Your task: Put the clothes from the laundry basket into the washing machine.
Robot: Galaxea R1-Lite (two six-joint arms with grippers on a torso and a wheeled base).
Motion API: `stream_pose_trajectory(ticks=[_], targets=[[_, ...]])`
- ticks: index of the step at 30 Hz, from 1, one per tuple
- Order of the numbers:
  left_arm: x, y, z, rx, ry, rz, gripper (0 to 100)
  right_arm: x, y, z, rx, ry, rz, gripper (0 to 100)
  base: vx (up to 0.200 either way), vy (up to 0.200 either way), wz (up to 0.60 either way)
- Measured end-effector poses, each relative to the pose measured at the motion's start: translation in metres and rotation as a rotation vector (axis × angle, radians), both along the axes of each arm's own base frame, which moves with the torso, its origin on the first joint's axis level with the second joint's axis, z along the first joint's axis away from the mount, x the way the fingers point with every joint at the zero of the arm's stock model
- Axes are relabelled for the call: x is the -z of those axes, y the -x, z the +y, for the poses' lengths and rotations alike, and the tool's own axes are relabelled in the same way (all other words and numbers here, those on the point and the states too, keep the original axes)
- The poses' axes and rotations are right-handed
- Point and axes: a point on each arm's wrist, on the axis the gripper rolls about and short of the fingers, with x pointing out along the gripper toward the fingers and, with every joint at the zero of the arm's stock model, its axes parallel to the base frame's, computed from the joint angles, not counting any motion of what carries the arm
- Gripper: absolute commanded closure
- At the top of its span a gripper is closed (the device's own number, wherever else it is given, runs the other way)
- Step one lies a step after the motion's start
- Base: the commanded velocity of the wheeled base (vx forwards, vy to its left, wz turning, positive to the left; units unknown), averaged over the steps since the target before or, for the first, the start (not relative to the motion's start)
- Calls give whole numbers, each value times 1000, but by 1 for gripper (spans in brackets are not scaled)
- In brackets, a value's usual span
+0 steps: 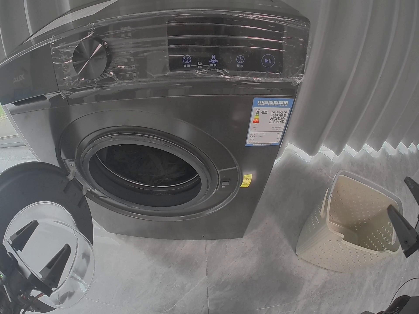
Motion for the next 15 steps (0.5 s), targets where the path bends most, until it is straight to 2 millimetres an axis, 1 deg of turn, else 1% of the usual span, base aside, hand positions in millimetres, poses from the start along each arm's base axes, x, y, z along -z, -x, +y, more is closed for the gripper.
stream_pose_trajectory(ticks=[3,9,15], targets=[[2,11,6,-31,13,-34,0,2,13,-4,20,-1,-24,0,0,0,0],[6,22,12,-73,20,-62,0,12,32,-10,49,18,-12,0,0,0,0],[17,34,15,-78,6,-42,0,23,51,-14,100,27,-27,0,-200,0,0]])
